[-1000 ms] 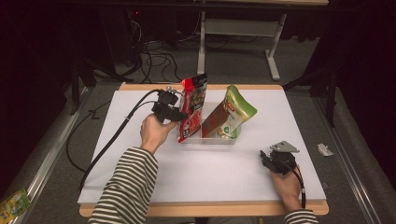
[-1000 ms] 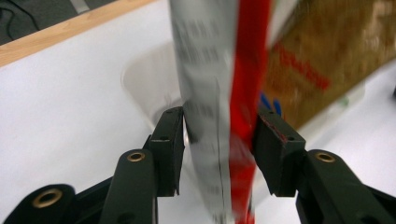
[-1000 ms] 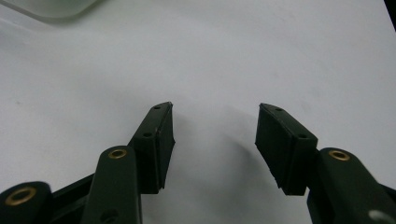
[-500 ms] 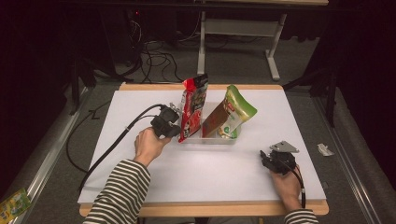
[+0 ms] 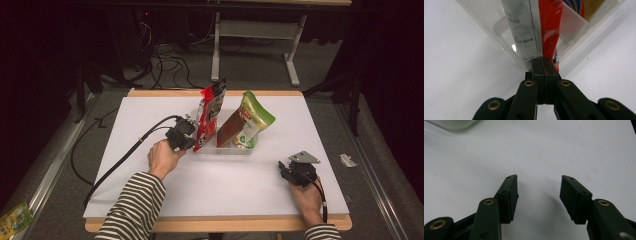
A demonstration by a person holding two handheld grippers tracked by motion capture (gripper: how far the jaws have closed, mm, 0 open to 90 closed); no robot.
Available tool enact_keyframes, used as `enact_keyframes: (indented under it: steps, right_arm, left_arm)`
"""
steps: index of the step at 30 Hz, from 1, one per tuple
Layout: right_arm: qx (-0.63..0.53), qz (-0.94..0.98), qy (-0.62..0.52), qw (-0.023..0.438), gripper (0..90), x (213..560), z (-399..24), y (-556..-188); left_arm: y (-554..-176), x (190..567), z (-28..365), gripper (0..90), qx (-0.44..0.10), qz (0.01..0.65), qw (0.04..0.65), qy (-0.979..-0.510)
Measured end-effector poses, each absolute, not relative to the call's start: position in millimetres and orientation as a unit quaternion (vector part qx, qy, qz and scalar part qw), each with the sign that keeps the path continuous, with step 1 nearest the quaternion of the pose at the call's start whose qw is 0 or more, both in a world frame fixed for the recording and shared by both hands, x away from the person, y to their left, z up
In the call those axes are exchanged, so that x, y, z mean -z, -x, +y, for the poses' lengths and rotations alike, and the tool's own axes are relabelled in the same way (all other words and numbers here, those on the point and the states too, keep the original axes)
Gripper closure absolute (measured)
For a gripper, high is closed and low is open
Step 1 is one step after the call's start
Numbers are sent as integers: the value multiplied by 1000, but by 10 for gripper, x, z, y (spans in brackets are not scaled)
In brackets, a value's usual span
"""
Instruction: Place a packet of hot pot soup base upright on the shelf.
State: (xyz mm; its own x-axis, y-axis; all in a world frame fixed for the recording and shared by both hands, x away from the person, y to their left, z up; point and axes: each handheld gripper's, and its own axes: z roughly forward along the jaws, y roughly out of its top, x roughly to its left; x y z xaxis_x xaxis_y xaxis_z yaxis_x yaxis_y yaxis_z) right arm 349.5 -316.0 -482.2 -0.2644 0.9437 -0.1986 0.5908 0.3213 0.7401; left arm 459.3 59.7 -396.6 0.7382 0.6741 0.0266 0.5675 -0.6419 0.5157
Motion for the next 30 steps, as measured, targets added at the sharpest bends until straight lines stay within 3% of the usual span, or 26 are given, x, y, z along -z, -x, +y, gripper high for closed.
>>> enact_keyframes:
  steps: [18,22,27,30]
  right_arm:
    - [-272,746,-513,327,487,4825,-3150,-3491]
    - [-272,745,-513,328,486,4825,-3149,-3489]
    - [-269,748,-509,329,487,4822,-3148,-3487]
    - [-273,745,-513,327,486,4825,-3146,-3489]
  left_arm:
    - [-4677,4020,566,900,-86,369,220,-899]
    - [-4627,3986,602,900,-89,360,242,-897]
    - [-4553,3647,746,729,-103,369,333,-861]
    - [-4618,3498,763,644,-108,371,352,-853]
